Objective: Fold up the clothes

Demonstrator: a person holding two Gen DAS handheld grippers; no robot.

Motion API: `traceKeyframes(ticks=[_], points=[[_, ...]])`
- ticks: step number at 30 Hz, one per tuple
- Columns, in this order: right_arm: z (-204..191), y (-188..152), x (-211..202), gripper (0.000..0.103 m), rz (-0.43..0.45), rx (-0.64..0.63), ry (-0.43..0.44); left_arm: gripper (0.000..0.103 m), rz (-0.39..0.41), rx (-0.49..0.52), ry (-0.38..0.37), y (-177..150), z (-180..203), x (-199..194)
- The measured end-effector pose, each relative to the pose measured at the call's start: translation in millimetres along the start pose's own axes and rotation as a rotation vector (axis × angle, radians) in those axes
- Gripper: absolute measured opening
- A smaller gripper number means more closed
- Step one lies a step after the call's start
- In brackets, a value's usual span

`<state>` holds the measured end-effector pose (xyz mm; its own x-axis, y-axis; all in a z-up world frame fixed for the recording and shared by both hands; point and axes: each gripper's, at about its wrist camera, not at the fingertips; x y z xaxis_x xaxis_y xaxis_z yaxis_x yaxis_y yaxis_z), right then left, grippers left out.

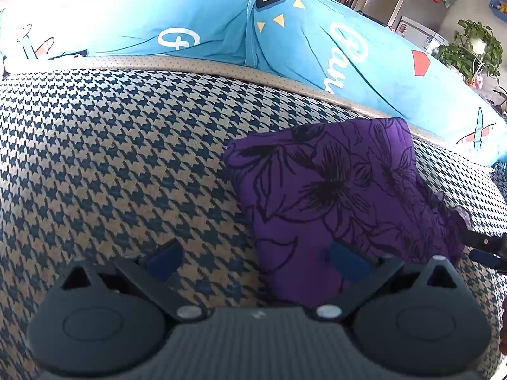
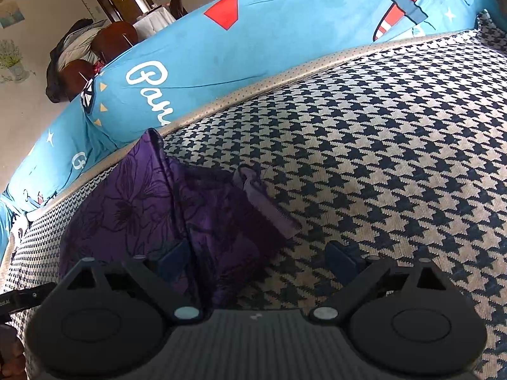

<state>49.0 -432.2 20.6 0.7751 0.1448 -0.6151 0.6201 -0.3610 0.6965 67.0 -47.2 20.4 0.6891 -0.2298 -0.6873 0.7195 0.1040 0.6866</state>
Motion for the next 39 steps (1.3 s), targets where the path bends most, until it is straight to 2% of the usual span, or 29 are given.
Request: traceKeyframes(ticks=[4, 6, 10, 24, 32, 39], points=[[-3, -4, 9, 0.094, -0.015, 0.009, 0.039, 0.103, -0.010, 0.008, -0.016, -1, 3, 4], [-7, -7, 14, 0.099, -0.015, -0.006, 0.038, 0.103, -0.016, 0.011, -0.027, -1, 5, 7], [-20, -10, 20, 0.102, -0.018, -0.069, 0.062, 0.103, -0.027, 0.006, -0.052, -2, 6, 12], [-66, -33, 33, 0.102, -0.038, -0.214, 0.256, 0.103, -0.029, 0.000, -0.077, -3, 9, 19], [-60, -31, 31, 0.102, -0.049, -0.251, 0.212, 0.103, -0.025, -0.004, -0.095, -2, 5, 18], [-60, -32, 32, 0.102, -0.054, -0.278, 0.189, 0.103, -0.055, -0.025, -0.149, -3, 4, 29]])
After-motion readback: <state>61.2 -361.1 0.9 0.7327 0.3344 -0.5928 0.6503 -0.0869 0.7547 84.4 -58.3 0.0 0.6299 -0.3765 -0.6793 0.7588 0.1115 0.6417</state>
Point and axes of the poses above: each gripper's, at about its wrist camera, not at the fingertips, and x roughly the way its jaws point, z to its right, y to its top, and after that the axes turned 8 degrees about z, right-handed
